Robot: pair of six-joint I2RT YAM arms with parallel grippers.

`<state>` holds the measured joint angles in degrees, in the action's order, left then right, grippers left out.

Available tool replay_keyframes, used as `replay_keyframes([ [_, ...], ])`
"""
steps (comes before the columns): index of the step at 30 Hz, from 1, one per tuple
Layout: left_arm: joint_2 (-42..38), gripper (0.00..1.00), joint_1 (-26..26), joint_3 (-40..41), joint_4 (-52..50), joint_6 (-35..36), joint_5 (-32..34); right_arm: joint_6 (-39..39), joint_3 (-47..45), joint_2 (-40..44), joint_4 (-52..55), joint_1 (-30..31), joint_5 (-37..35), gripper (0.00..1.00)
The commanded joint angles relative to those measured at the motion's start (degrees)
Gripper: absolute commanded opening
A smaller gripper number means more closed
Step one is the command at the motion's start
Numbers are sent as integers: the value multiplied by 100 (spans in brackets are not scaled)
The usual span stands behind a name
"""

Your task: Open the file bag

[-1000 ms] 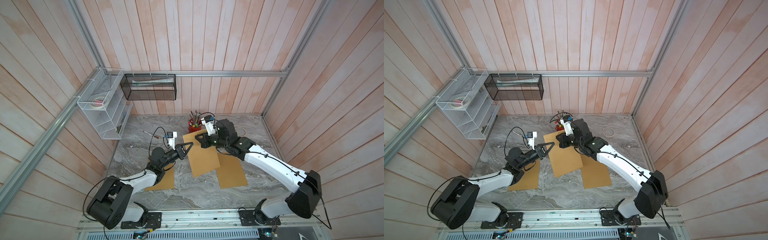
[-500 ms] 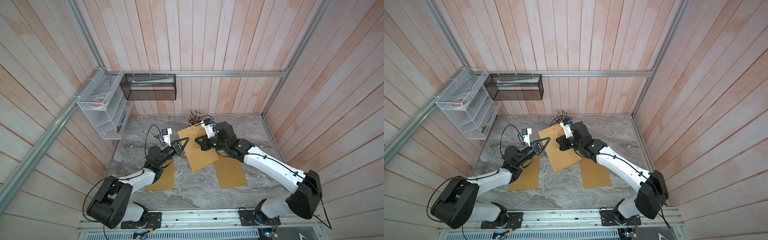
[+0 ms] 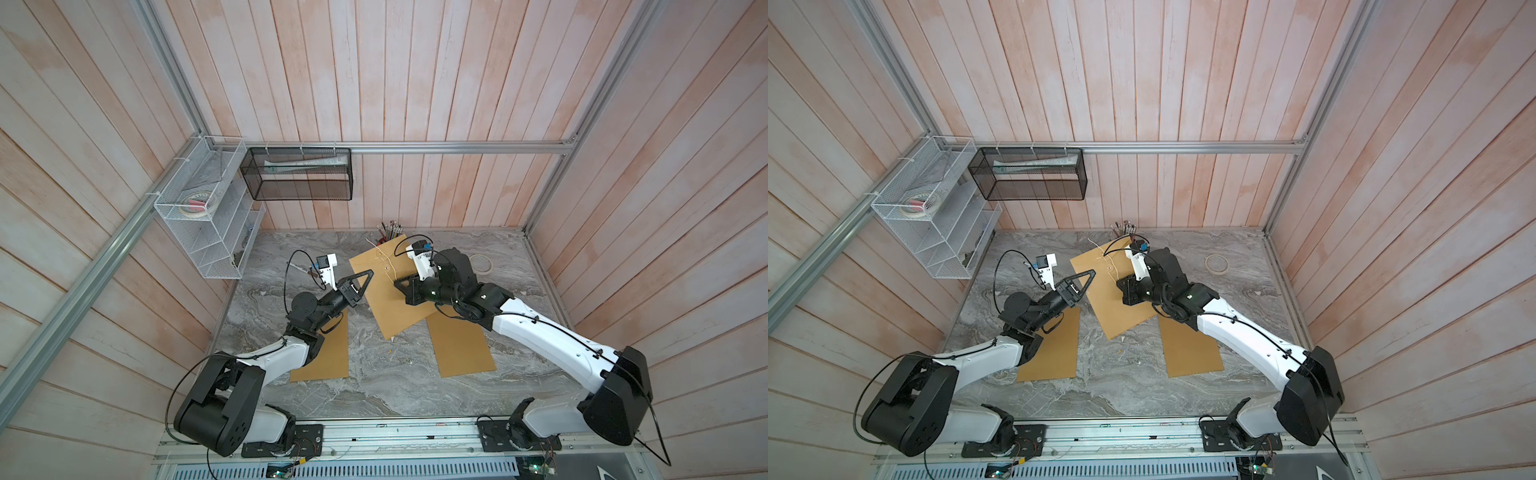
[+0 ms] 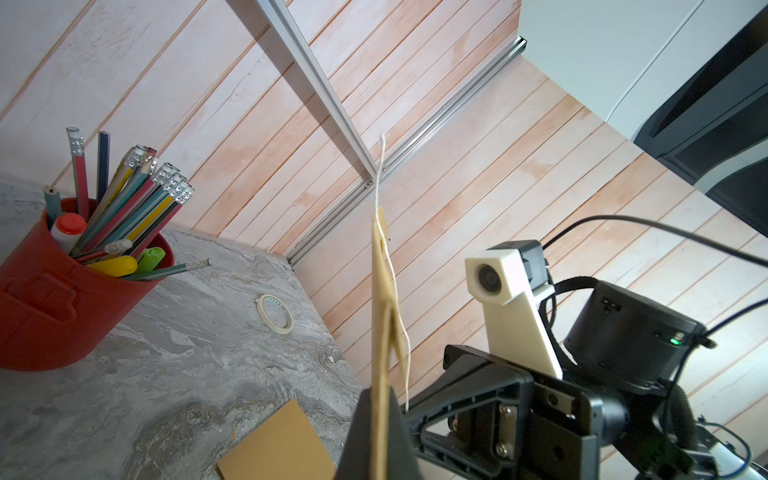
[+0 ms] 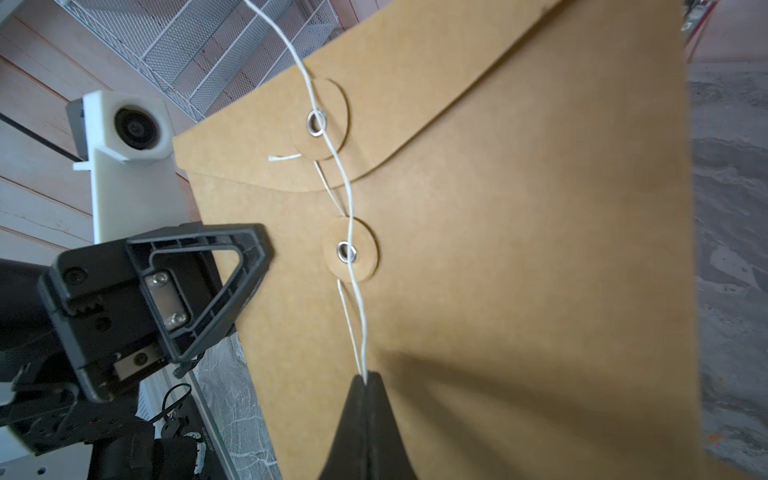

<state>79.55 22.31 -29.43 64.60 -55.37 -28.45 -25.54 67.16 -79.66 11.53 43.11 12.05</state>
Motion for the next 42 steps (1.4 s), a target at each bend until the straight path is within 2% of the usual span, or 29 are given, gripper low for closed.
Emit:
replay_keyframes([
  [1, -49, 0, -43, 94, 187, -35, -20, -98, -134, 239, -46, -106, -192, 0],
  [12, -155, 0, -51, 183, 46, 44, -59, -87, -324, 581, 33, -527, -300, 0],
  [22, -62, 0, -51, 205, -12, 195, -470, 58, -142, 666, 163, -653, -323, 0],
  [29, -124, 0, -51, 32, -676, 683, -667, 67, -264, 970, 255, -899, -470, 21],
  [35, -184, 0, -51, -311, -1475, 1310, -931, 75, -545, 1417, 361, -1387, -465, 34],
  [42, -343, 0, -50, -603, -1960, 1767, -1279, 37, -1122, 1811, -79, -2050, 397, 43],
])
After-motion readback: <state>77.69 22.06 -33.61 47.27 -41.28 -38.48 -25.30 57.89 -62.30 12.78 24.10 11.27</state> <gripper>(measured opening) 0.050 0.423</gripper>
